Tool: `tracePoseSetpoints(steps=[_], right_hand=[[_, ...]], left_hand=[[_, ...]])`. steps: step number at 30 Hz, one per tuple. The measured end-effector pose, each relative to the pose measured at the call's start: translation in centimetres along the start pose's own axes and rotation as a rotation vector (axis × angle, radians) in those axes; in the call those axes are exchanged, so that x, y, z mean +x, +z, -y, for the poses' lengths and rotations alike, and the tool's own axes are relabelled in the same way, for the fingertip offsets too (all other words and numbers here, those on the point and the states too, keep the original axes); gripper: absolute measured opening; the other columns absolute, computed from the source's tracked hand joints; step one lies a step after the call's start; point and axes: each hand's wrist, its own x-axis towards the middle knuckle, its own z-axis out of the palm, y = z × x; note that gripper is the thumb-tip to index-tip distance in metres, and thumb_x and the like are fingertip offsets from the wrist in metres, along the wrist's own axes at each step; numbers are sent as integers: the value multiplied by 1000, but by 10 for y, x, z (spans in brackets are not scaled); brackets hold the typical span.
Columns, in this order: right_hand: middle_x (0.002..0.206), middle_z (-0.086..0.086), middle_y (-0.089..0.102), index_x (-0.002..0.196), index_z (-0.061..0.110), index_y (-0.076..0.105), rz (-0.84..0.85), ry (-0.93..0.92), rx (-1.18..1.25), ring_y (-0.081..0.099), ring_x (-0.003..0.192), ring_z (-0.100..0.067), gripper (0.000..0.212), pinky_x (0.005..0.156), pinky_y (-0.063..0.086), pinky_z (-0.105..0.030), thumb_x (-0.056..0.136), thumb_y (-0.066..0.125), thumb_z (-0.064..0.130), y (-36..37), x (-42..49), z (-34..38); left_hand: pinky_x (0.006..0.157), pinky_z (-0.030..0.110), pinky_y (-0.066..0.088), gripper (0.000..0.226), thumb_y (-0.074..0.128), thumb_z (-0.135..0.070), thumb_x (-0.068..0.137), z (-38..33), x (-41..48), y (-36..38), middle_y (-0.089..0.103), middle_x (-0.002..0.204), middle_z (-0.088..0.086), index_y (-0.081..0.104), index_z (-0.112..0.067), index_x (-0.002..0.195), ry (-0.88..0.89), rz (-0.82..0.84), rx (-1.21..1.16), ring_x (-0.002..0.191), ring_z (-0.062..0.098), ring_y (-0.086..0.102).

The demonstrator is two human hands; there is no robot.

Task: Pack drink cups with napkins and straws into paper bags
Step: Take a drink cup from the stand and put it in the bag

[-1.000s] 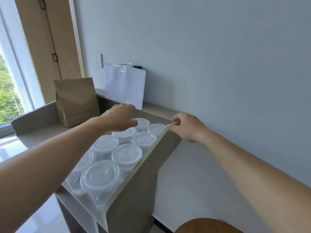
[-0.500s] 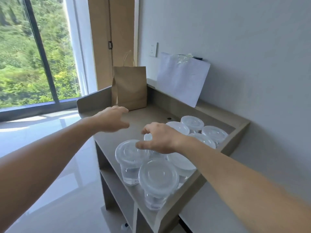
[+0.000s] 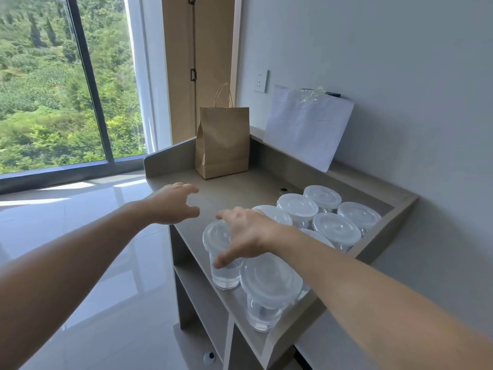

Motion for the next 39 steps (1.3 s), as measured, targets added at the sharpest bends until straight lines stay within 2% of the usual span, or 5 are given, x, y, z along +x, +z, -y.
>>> tracePoseSetpoints(steps=[7, 11, 17, 30, 39], right_hand=[[131, 0, 44, 142, 32, 40, -288, 0, 291, 43, 123, -19, 94, 103, 43, -36, 62, 84, 51, -38, -11, -6], [132, 5, 44, 139, 32, 43, -461, 21, 416, 44, 123, -13, 90, 95, 43, -29, 62, 85, 51, -89, -50, -28], [120, 14, 45, 139, 29, 47, -655, 248, 437, 45, 115, -5, 91, 83, 39, -20, 60, 89, 48, -119, -148, -81], [132, 6, 45, 138, 34, 45, -701, 926, 331, 47, 119, -14, 99, 89, 44, -32, 51, 86, 58, -29, -390, -178], [133, 0, 39, 142, 32, 38, -511, 1251, 355, 38, 128, -21, 101, 93, 44, -36, 54, 83, 56, 116, -482, -201]], left_hand=[[107, 35, 36, 61, 64, -37, 89, -8, 8, -36, 46, 148, 1, 45, -23, 145, 50, -112, -12, 134, 22, 42], [81, 27, 40, 55, 64, -37, 87, -38, 19, -61, 60, 127, -2, 53, -23, 139, 146, -198, -67, 106, 16, 54], [109, 36, 32, 62, 60, -41, 91, -140, 32, -64, 44, 151, 0, 42, -23, 147, 390, -161, -16, 137, 22, 40], [110, 31, 34, 68, 64, -39, 88, -400, -57, 79, 45, 150, 7, 41, -19, 149, 876, 170, -40, 137, 25, 42], [108, 38, 43, 73, 70, -38, 83, -427, -183, 280, 48, 147, 1, 39, -22, 147, 940, 672, 116, 129, 23, 50]])
